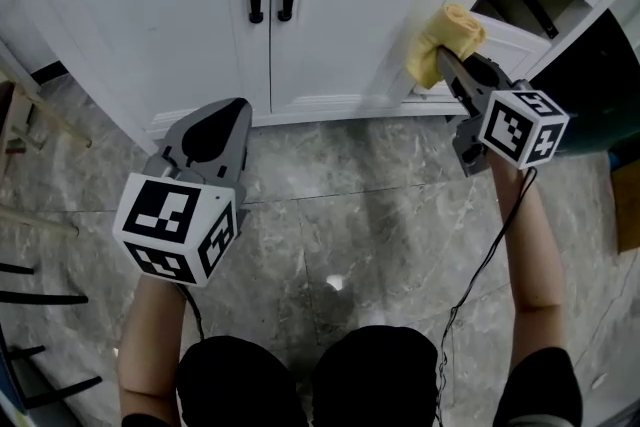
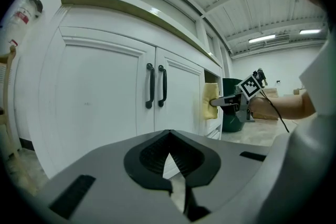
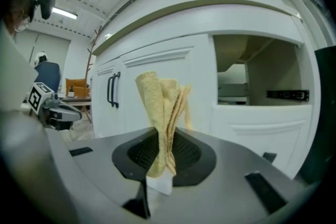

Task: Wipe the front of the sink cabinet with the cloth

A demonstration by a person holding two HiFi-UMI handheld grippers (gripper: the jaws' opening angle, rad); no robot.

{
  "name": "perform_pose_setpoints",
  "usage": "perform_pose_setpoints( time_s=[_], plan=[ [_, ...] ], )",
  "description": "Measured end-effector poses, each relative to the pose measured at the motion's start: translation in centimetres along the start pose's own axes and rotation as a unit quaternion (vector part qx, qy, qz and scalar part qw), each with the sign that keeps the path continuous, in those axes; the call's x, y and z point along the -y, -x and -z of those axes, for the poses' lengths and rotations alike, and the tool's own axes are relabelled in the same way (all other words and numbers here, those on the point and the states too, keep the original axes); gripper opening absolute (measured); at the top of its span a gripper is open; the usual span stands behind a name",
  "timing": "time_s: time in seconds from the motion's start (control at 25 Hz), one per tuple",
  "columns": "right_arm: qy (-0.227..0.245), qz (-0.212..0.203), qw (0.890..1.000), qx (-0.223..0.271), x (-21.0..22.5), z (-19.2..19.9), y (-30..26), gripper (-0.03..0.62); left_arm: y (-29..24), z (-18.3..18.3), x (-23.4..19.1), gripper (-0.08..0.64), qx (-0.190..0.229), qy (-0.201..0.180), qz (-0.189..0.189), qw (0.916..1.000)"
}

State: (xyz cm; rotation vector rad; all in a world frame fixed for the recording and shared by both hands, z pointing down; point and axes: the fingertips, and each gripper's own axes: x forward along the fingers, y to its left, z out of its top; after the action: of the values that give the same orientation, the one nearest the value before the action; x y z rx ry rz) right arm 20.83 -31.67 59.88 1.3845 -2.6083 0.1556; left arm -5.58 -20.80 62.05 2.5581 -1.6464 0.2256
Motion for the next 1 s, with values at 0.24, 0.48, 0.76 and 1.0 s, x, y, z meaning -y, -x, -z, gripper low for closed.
perform_pose_setpoints(
  time_s=[0.24, 0.48, 0.76, 1.0],
  plan=[
    [-0.005, -0.07, 0.998, -0.003, -8.2, 3.3, -4.0, 0.064, 2.3, 0.3, -2.1, 0.015, 0.013, -0.016, -0.028, 0.9994],
    [-0.021, -0.127, 0.991, -0.041, -14.0, 5.5, -9.0, 0.064, 3.7, 0.9, -4.0, 0.017, 0.014, -0.008, -0.047, 0.9988],
    [-0.018, -0.125, 0.99, -0.059, -15.9, 6.7, -12.5, 0.064, 3.9, 2.0, -4.3, 0.017, 0.0, 0.009, -0.051, 0.9987],
    [-0.019, -0.101, 0.993, -0.054, -13.4, 6.6, -11.8, 0.064, 3.2, 2.6, -3.7, 0.016, -0.005, -0.002, -0.043, 0.999]
  ],
)
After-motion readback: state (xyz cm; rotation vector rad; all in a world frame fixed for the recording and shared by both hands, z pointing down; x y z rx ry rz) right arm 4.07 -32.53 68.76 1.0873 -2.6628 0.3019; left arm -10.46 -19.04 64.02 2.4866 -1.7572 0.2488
